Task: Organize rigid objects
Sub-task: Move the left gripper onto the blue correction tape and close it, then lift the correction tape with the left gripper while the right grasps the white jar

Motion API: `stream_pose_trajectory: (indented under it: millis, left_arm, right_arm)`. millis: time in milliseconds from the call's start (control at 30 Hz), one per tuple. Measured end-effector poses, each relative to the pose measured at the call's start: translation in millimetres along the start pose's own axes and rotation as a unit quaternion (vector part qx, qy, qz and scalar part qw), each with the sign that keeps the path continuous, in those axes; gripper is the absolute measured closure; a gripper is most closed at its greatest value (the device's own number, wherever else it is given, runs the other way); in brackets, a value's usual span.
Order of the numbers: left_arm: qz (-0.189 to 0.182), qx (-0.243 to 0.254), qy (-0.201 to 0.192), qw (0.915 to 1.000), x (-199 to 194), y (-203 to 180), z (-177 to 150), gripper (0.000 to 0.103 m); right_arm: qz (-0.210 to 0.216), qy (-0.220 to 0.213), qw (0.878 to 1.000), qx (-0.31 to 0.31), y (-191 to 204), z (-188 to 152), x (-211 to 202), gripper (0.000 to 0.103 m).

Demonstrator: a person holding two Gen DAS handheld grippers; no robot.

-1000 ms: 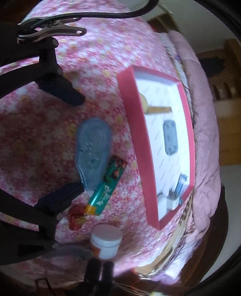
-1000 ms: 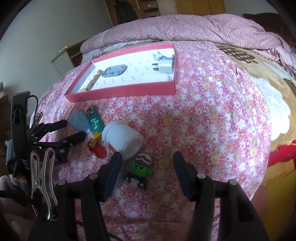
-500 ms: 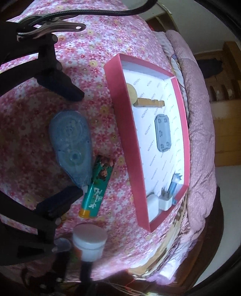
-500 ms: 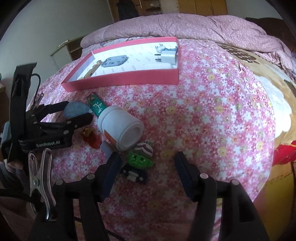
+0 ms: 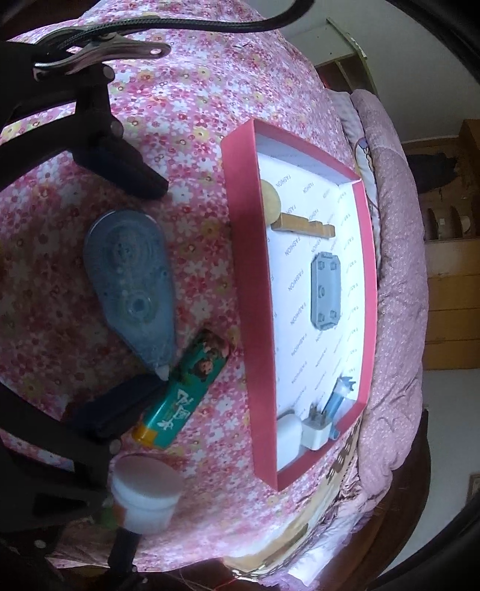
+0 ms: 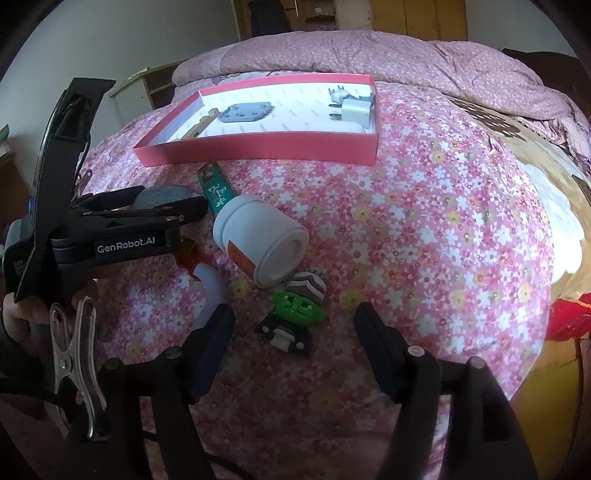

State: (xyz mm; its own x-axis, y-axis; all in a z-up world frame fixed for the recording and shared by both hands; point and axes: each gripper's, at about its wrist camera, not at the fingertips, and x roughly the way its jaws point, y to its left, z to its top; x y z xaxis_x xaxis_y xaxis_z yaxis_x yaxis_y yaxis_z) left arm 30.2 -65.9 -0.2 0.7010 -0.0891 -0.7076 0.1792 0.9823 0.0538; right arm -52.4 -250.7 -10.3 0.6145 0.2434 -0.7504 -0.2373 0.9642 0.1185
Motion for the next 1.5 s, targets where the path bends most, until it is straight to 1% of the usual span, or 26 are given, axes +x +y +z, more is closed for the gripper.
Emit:
stream_pose_trajectory:
  millis: [167,333,367,400,467,633,767,833,867,900,933,967,1000,1033,1100,1200,1233,1333,1400,1433,1467,1500]
  left_arm:
    - [0.006,-0.006,-0.002,1.0,0,0,-3,0.001]
    - [0.004,-0.01,0.007,0.9999,-5,0,-7,0.0]
    - [0.004,-0.011,0.006,0.9999,-7,0,-10,0.0]
    - [0.003,-0.014,0.003,0.9999,-10,1,-13,0.0]
    - [0.003,-0.022,-0.002,0.9998,-12,3,-15,0.0]
    - [0.018,-0.055,0.003,0.9983,-8,7,-6,0.0]
    - [0.026,-0.058,0.003,0.998,-6,5,-3,0.001]
    - [0.026,-0.061,-0.002,0.9978,-8,7,-4,0.004]
    - [0.027,-0.065,-0.005,0.9975,-9,9,-4,0.01]
    - [0.033,-0.068,-0.008,0.9971,-10,11,-3,0.018]
    - [0.036,-0.069,-0.01,0.9969,-11,13,-3,0.022]
    - [0.038,-0.07,-0.011,0.9967,-12,15,-3,0.028]
    - [0.038,-0.073,-0.011,0.9966,-14,18,-4,0.034]
    - [0.037,-0.076,-0.013,0.9963,-15,21,-4,0.037]
    - [0.036,-0.078,-0.014,0.9962,-19,26,-7,0.047]
    - [0.031,-0.07,-0.015,0.997,-22,30,-10,0.056]
    - [0.029,-0.067,-0.015,0.9972,-23,32,-11,0.057]
    - [0.014,-0.052,-0.013,0.9985,-25,34,-14,0.056]
    - [0.013,-0.025,-0.012,0.9995,-26,31,-16,0.052]
    - [0.012,-0.021,-0.012,0.9996,-26,30,-17,0.05]
    - [0.006,-0.021,-0.009,0.9997,-27,31,-18,0.044]
    - [-0.004,-0.022,-0.007,0.9997,-26,31,-17,0.035]
  right_arm:
    - [0.003,0.0,1.0,-0.007,3,-1,2,0.024]
    - [0.012,-0.001,1.0,-0.016,5,-2,3,0.016]
    - [0.016,-0.002,1.0,-0.018,5,-2,3,0.013]
    - [0.023,-0.002,1.0,-0.019,5,-2,4,0.008]
    - [0.037,-0.003,0.999,-0.019,5,-2,4,0.004]
    - [0.034,-0.01,0.999,-0.021,6,-4,3,0.004]
    - [0.035,-0.011,0.999,-0.021,6,-4,3,0.004]
    - [0.035,-0.011,0.999,-0.021,6,-4,3,0.004]
    - [0.035,-0.011,0.999,-0.021,6,-5,2,0.004]
    - [0.035,-0.011,0.999,-0.02,6,-5,2,0.004]
    - [0.036,-0.011,0.999,-0.019,5,-5,2,0.004]
    - [0.036,-0.011,0.999,-0.019,6,-5,2,0.004]
    - [0.036,-0.011,0.999,-0.018,6,-4,2,0.005]
    - [0.036,-0.011,0.999,-0.017,6,-4,2,0.005]
    - [0.034,-0.011,0.999,-0.016,6,-3,0,0.006]
    - [0.028,-0.012,0.999,-0.015,5,0,-1,0.009]
    - [0.024,-0.015,0.999,-0.016,5,2,-2,0.009]
    - [0.015,-0.028,0.999,-0.024,6,10,-4,0.01]
    - [0.013,-0.035,0.999,-0.034,7,17,-3,0.01]
    - [0.013,-0.038,0.998,-0.038,7,21,-1,0.01]
    - [0.012,-0.039,0.998,-0.042,8,25,0,0.01]
    - [0.01,-0.04,0.998,-0.045,9,29,2,0.01]
